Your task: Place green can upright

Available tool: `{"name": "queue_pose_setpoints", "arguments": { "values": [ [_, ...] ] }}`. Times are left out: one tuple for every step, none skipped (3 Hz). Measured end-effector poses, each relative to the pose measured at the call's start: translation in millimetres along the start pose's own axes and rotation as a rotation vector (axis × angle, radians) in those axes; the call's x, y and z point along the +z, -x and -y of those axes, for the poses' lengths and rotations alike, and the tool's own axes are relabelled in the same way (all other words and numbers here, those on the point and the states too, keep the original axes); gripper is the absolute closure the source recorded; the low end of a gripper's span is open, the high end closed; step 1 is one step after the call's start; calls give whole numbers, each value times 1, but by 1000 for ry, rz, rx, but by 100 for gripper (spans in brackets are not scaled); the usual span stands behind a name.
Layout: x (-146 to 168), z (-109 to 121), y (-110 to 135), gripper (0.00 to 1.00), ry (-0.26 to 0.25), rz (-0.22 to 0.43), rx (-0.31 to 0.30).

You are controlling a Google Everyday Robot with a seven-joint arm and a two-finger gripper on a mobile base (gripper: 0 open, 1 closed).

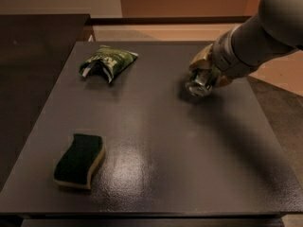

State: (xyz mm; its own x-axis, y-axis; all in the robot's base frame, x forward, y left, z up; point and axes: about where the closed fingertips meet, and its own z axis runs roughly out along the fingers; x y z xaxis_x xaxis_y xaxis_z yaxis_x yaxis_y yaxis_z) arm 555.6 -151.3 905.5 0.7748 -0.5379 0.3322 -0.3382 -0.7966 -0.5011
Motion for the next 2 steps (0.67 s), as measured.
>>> {"name": "queue_pose_setpoints", "arguments": {
  "values": [
    [0,0,0,100,0,0,0],
    [-1,6,-1,100,-6,-22,-42]
  ]
}}
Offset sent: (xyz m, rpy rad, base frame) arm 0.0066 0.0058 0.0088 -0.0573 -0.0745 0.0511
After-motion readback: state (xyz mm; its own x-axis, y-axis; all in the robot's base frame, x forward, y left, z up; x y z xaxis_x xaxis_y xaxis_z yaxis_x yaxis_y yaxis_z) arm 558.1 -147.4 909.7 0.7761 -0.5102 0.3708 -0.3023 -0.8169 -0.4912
